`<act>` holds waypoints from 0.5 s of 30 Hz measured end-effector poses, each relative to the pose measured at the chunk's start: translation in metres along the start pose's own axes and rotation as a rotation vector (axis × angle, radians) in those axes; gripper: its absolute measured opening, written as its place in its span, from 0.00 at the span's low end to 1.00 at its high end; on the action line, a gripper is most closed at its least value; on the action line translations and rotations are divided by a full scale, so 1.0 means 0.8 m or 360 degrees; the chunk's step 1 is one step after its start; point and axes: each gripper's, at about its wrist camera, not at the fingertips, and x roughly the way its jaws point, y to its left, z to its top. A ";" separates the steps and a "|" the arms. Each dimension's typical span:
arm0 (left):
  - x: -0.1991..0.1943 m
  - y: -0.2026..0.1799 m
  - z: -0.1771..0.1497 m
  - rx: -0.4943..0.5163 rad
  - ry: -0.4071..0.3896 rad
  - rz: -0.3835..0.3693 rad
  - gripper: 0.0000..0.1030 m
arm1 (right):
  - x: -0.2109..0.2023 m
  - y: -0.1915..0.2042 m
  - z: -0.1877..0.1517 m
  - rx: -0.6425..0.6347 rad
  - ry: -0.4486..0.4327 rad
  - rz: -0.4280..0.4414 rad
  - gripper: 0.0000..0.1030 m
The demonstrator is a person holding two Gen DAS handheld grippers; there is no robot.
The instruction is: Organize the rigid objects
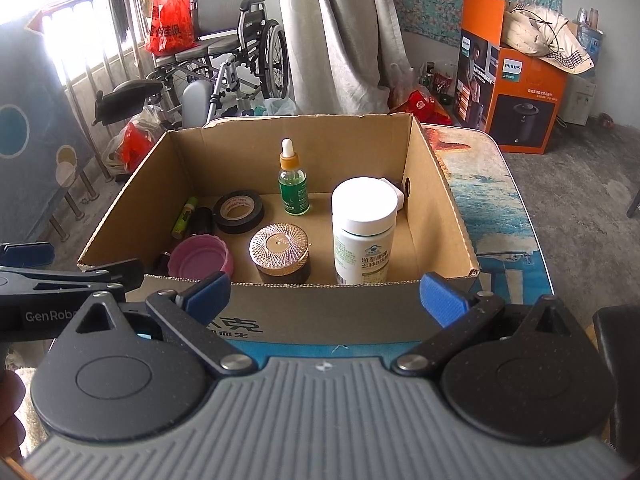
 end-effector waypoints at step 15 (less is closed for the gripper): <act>-0.001 -0.001 0.000 0.0000 0.0000 -0.0001 1.00 | -0.001 -0.003 -0.002 0.0010 -0.0001 0.0000 0.99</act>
